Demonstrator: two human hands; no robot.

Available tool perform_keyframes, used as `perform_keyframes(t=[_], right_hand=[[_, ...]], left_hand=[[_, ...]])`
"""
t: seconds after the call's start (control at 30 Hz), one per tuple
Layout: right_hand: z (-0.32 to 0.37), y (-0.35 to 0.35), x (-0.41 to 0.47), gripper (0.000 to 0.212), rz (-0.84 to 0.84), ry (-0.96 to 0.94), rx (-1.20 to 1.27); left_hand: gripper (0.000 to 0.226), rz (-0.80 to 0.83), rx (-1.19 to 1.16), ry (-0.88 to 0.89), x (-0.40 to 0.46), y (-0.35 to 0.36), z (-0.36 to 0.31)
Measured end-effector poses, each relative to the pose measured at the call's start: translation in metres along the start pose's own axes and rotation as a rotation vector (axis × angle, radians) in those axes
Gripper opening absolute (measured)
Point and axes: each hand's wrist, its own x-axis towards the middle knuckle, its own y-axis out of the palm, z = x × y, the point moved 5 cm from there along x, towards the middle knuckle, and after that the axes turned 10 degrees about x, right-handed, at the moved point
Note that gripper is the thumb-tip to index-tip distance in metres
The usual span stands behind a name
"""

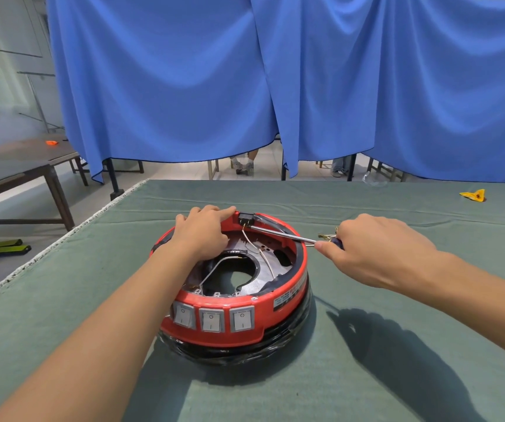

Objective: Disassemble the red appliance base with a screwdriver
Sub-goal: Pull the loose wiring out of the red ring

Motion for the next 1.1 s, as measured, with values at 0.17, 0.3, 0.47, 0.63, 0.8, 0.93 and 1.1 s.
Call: perform_keyframes(t=[0.17, 0.3, 0.47, 0.63, 0.8, 0.93, 1.1], right_hand=[[-0.001, -0.002, 0.000, 0.057, -0.023, -0.028, -0.012], [0.003, -0.001, -0.003, 0.056, 0.008, -0.011, -0.014], [0.011, -0.001, -0.011, 0.051, 0.049, 0.059, -0.023], [0.011, -0.002, -0.014, 0.050, 0.068, 0.099, -0.015], [0.007, -0.002, -0.014, 0.054, 0.061, 0.121, -0.003], [0.004, -0.010, -0.009, 0.058, 0.060, 0.166, 0.060], [0.010, -0.010, -0.006, 0.057, 0.130, 0.201, 0.151]], left_hand=[[0.069, 0.006, -0.002, -0.002, -0.001, -0.001, -0.001], [0.069, -0.003, -0.010, -0.013, -0.003, -0.002, -0.001], [0.068, -0.011, -0.018, -0.016, -0.003, -0.002, -0.001], [0.059, -0.018, 0.034, -0.004, -0.001, -0.001, 0.002], [0.052, -0.032, 0.147, -0.009, -0.004, -0.006, -0.004], [0.039, -0.032, 0.278, -0.081, -0.013, -0.019, -0.009], [0.029, -0.100, 0.402, -0.119, -0.028, -0.040, -0.014]])
